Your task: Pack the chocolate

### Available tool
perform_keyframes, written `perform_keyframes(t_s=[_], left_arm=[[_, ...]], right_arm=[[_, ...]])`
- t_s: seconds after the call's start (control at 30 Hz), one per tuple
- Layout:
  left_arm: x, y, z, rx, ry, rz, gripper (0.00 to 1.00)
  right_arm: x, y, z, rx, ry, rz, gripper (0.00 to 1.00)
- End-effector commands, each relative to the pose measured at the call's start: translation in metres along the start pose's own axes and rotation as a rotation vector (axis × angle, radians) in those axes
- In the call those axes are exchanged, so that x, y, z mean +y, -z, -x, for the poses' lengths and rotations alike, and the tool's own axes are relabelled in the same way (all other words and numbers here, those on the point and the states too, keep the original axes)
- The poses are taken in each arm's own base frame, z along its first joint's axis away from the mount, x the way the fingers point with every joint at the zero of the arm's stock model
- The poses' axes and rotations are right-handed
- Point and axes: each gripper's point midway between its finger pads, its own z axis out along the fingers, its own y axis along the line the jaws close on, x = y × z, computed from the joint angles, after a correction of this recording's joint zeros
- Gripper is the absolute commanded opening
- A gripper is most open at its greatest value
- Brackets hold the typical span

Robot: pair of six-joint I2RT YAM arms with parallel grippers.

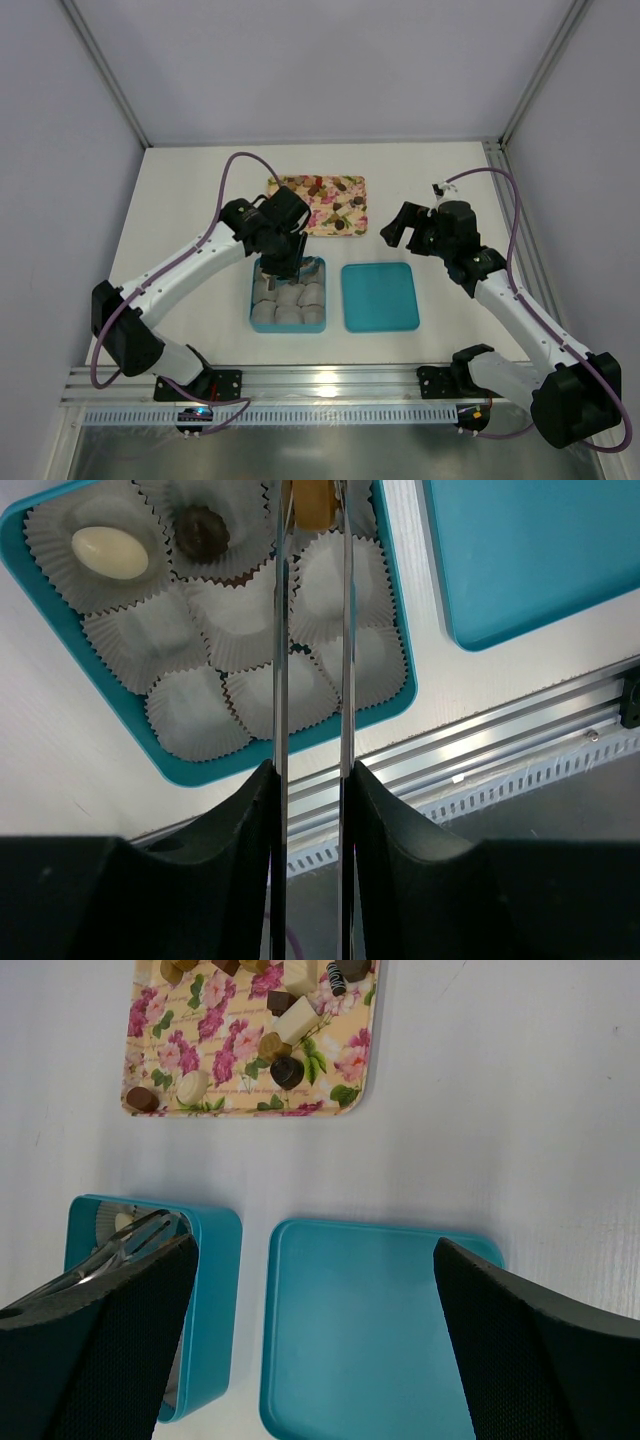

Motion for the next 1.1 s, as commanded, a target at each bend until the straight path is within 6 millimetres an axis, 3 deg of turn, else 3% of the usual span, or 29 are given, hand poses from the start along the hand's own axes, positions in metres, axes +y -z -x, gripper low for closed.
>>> perform_keyframes(t_s=[0.0, 0.37, 0.7, 0.9, 0.93, 1.03, 1.07], left_arm=[[-0.003, 0.002, 0.008, -0.045, -0.001, -0.013, 0.34], [-0.004, 0.010, 0.009, -0.052, -0.015, -0.016, 0.38], [-0.021, 0.053, 0.023, -0.104, -0.043, -0.094, 0.38], [-0.020, 0.060, 0.061, -0.193, -0.027, -0.026, 0.42], [-0.020, 0.051, 0.069, -0.184, -0.023, -0.005, 0.42], [-0.020, 0.049, 0.099, -0.229, -0.009, 0.014, 0.43], [-0.018, 0.033, 0.107, -0.203, -0.010, 0.039, 0.42]], right_arm=[[0.007, 0.001, 0.010, -0.037, 0.007, 0.021, 1.00], [0.008, 0.000, 0.008, -0.031, 0.004, 0.027, 1.00], [0.012, -0.001, 0.012, -0.040, 0.004, 0.043, 1.00], [0.012, -0.003, 0.011, -0.035, 0.005, 0.047, 1.00], [0.012, -0.003, 0.012, -0.036, 0.005, 0.046, 1.00], [0.013, -0.002, 0.012, -0.034, 0.010, 0.050, 1.00], [0.014, -0.001, 0.013, -0.035, 0.012, 0.050, 1.00]])
